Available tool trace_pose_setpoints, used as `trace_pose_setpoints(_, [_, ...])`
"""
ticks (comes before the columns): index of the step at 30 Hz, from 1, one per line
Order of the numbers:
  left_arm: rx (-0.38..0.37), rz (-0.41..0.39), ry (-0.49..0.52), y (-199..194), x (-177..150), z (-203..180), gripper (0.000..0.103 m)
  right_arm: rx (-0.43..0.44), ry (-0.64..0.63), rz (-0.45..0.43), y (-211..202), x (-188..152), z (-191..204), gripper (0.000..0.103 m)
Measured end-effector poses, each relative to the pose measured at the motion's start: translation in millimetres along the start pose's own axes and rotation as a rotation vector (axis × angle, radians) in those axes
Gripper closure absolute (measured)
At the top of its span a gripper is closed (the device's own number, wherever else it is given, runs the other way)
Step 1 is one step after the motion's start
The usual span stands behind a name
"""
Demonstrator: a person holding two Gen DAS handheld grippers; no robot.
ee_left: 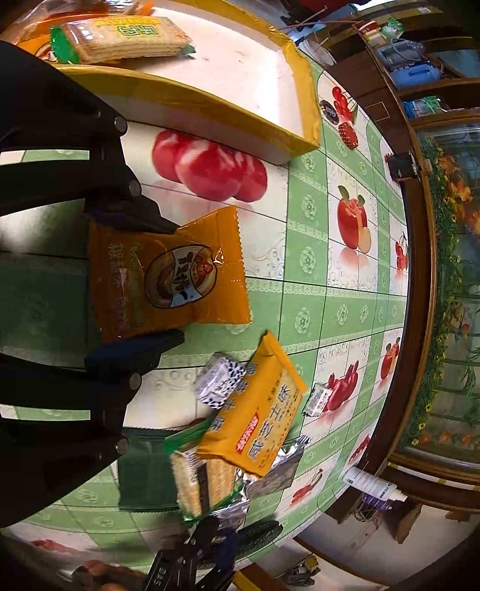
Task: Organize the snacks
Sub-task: 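Grasp the orange snack bag with the left tool while the right tool grasps the silver foil bag, then carry the orange bag and silver foil bag with both tools over the tray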
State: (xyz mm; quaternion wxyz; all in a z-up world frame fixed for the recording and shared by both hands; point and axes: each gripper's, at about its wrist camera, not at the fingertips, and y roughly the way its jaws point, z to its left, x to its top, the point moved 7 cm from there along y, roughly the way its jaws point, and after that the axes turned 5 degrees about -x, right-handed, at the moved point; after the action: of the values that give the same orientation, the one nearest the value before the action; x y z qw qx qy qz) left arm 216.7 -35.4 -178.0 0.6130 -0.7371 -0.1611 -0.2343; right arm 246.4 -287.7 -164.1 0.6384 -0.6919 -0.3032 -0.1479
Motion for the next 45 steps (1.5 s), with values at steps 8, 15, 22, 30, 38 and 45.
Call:
trace_pose_setpoints(8, [-0.038, 0.002, -0.027, -10, -8, 15, 0.056, -0.091, -0.073, 0.002, 12, 13, -1, 0.012])
trace_pose_setpoints(15, [0.033, -0.022, -0.023, -6, 9, 18, 0.051, 0.011, 0.089, 0.070, 27, -7, -14, 0.012])
trace_pose_setpoints(22, [0.068, -0.011, 0.003, 9, 13, 17, 0.056, 0.037, 0.148, 0.055, 8, -21, -8, 0.032])
trace_pose_setpoints(30, [-0.007, -0.033, 0.023, -10, -9, 7, 0.066, 0.170, 0.302, -0.006, -27, -44, 4, 0.035])
trace_pose_setpoints(38, [0.061, -0.127, 0.079, -63, -23, 3, 0.066, 0.223, 0.325, -0.091, -80, -57, 34, 0.035])
trace_pose_setpoints(45, [0.160, -0.204, 0.117, -103, -28, 3, 0.066, 0.239, 0.257, -0.145, -114, -47, 79, 0.035])
